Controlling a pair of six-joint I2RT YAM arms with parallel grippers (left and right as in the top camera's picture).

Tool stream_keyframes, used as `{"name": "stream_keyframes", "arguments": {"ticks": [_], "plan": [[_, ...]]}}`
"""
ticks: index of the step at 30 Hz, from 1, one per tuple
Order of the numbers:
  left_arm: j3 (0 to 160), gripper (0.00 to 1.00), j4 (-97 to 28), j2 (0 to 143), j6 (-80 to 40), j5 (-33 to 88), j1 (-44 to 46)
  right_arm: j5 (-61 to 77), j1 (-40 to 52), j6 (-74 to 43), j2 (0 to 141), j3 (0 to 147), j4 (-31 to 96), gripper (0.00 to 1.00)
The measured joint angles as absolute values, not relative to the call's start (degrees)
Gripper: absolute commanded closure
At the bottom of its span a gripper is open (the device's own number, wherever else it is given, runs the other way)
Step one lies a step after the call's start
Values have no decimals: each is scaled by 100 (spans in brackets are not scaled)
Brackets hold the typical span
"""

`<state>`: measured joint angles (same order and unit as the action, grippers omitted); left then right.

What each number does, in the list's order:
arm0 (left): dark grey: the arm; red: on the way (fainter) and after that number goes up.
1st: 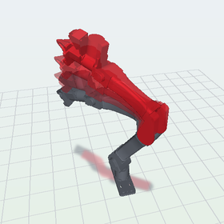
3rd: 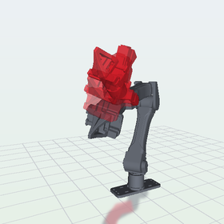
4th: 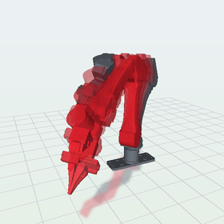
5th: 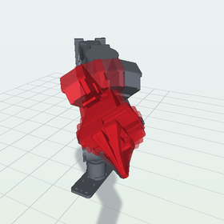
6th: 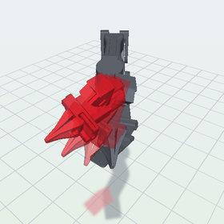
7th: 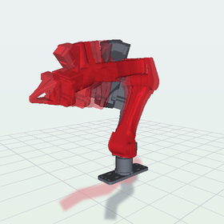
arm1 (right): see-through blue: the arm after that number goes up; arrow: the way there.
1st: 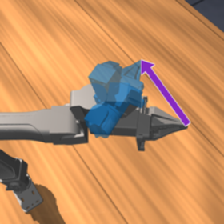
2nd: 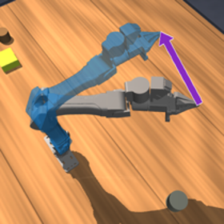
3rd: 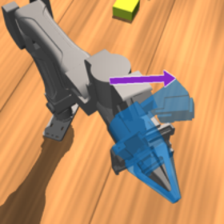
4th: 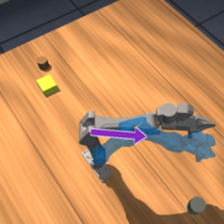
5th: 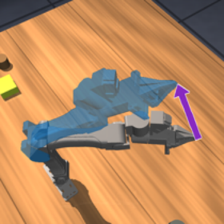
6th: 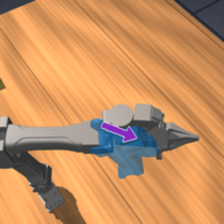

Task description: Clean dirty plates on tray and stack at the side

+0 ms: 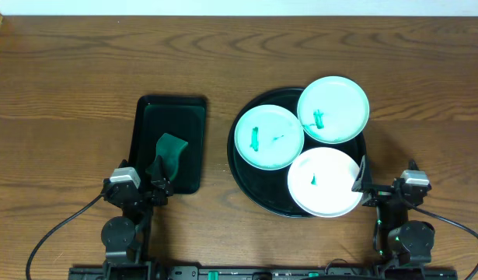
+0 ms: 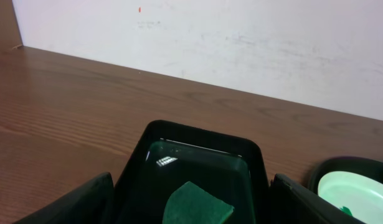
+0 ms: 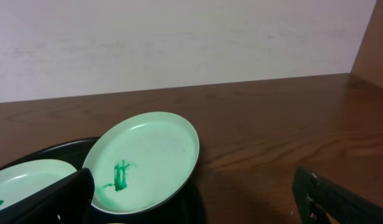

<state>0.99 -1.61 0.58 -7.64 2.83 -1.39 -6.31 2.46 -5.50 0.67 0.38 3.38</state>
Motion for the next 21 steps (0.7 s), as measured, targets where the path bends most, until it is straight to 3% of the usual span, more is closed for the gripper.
{"name": "stream_keyframes", "arguments": {"ticks": [21], "plan": [[99, 20, -161, 115, -764, 283, -139, -631, 246, -552, 91, 38, 338, 1]]}}
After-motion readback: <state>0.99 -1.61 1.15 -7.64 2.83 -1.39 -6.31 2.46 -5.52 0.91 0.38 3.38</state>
